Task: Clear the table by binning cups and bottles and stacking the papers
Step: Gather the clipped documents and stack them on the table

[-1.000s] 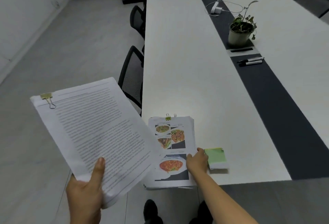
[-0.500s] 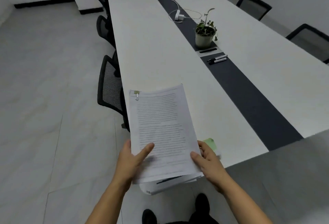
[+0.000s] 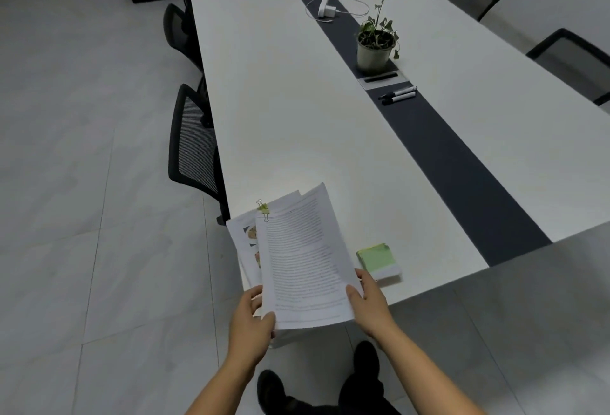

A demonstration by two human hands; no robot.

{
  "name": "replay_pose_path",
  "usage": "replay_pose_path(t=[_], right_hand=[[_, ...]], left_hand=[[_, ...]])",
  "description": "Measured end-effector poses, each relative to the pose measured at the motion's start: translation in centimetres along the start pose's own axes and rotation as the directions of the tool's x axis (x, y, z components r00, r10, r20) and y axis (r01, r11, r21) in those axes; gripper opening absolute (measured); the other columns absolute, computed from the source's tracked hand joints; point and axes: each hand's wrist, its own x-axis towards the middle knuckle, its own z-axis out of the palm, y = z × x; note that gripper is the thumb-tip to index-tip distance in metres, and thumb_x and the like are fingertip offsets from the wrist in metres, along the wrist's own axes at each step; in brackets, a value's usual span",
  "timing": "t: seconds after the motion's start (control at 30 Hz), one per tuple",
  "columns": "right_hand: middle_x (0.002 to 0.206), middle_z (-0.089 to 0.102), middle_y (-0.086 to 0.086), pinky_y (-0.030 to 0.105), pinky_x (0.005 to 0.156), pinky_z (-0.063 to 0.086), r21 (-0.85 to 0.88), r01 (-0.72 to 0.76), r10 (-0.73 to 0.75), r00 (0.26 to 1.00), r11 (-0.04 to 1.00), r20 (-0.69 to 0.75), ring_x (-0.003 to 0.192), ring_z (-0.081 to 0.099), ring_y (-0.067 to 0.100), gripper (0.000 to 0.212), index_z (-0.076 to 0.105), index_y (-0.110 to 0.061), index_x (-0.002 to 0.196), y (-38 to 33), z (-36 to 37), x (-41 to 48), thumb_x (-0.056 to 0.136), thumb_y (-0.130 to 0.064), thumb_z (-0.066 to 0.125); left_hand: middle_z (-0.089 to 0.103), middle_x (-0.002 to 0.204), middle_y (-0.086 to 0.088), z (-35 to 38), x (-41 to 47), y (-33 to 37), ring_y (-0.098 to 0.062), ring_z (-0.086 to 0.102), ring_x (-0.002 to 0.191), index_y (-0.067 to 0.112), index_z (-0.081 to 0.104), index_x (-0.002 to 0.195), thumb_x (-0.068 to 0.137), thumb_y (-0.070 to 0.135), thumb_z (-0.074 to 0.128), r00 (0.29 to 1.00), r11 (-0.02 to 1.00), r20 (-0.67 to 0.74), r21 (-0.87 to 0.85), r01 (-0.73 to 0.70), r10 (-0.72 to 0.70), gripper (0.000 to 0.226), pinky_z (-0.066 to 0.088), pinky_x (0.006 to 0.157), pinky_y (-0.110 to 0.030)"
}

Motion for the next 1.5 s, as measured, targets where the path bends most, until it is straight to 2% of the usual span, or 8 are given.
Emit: replay_pose_path(t=[0.23,0.37,0.5,0.63,0.87,1.0,1.3,1.5], right_hand=[[0.124,0.06,0.001,0.022,0.085,0.05,-0.011,-0.089,0.089,0.996,0.996,-0.006,0.107,0.059,0.014,0.035,0.045,-0.021,0.137,2.0,-0.5,-0.6,0.103,-0.011,0.04],[0.11,0.061,-0.003,0.016,0.066,0.049,0.087,-0.13,0.133,0.99,0.988,-0.036,0.094,0.059,0.008,0.029,0.046,-0.02,0.129,2.5,-2.5,-1.4,0.102,-0.009,0.041],[0.108,0.061,0.001,0.009,0.054,0.044,0.15,-0.086,0.101,0.99,0.985,-0.095,0.087,0.058,0.008,0.023,0.048,-0.019,0.12,2.6,-4.4,-1.8,0.102,-0.006,0.041],[0.112,0.061,-0.006,0.017,0.071,0.048,0.225,-0.069,0.109,0.979,0.972,-0.173,0.096,0.06,0.008,0.027,0.047,-0.023,0.124,3.3,-6.0,-1.9,0.102,-0.008,0.045],[0.112,0.062,-0.002,0.018,0.066,0.049,0.244,-0.104,0.152,0.97,0.964,-0.187,0.095,0.062,0.011,0.026,0.048,-0.019,0.124,4.8,-7.1,-2.4,0.102,-0.006,0.046],[0.11,0.063,0.0,0.02,0.068,0.05,0.261,-0.114,0.165,0.969,0.959,-0.183,0.092,0.062,0.011,0.024,0.049,-0.017,0.121,5.4,-7.0,-2.5,0.101,-0.004,0.045],[0.12,0.065,0.0,0.03,0.086,0.055,0.322,-0.08,0.083,0.997,0.943,0.006,0.104,0.065,0.016,0.028,0.05,-0.02,0.128,2.1,-3.3,0.1,0.101,-0.01,0.051],[0.141,0.047,0.011,0.029,0.099,0.042,-0.261,-0.117,0.136,0.989,0.958,0.056,0.123,0.051,0.026,0.046,0.034,-0.011,0.146,1.5,2.1,3.8,0.102,-0.02,0.042]], left_hand=[[0.065,0.109,-0.001,1.3,-0.2,-2.1,-0.015,0.063,0.095,0.021,0.057,0.125,0.091,0.006,0.058,0.999,0.999,0.006,0.032,0.04,-0.04,0.037,0.051,0.058,-0.019],[0.049,0.14,-0.008,1.3,2.1,-2.9,-0.02,0.052,0.12,0.018,0.048,0.142,0.103,0.028,0.044,0.991,0.965,-0.106,0.256,-0.058,0.087,0.04,0.046,0.099,-0.036],[0.015,0.163,-0.01,2.3,5.1,-4.2,-0.032,0.016,0.148,0.031,0.025,0.154,0.1,0.056,0.032,0.978,0.576,0.075,0.798,-0.175,0.193,0.06,0.021,0.117,-0.046],[-0.014,0.164,-0.013,3.1,6.5,-5.9,-0.041,-0.012,0.149,0.042,0.003,0.155,0.082,0.081,0.036,0.955,0.274,0.291,0.915,-0.296,0.062,0.089,0.008,0.117,-0.059],[-0.025,0.162,-0.005,3.2,7.9,-5.6,-0.034,-0.023,0.148,0.043,-0.002,0.154,0.086,0.039,0.059,0.89,0.136,0.456,0.882,-0.451,-0.004,0.091,0.002,0.119,-0.056],[-0.028,0.161,-0.005,2.9,8.1,-5.6,-0.031,-0.024,0.148,0.042,-0.001,0.154,0.083,0.035,0.063,0.882,0.223,0.471,0.859,-0.462,0.012,0.096,0.004,0.12,-0.048],[0.033,0.154,-0.016,1.4,6.9,-5.5,-0.031,0.033,0.141,0.007,0.028,0.151,0.098,0.004,0.044,0.999,0.945,-0.048,0.325,0.03,-0.015,0.056,0.026,0.117,-0.042],[0.035,0.157,-0.003,0.6,6.5,-5.4,-0.024,0.037,0.14,0.018,0.029,0.154,0.105,0.039,0.033,0.983,0.985,-0.054,-0.001,0.173,-0.173,0.053,0.029,0.117,-0.046]])
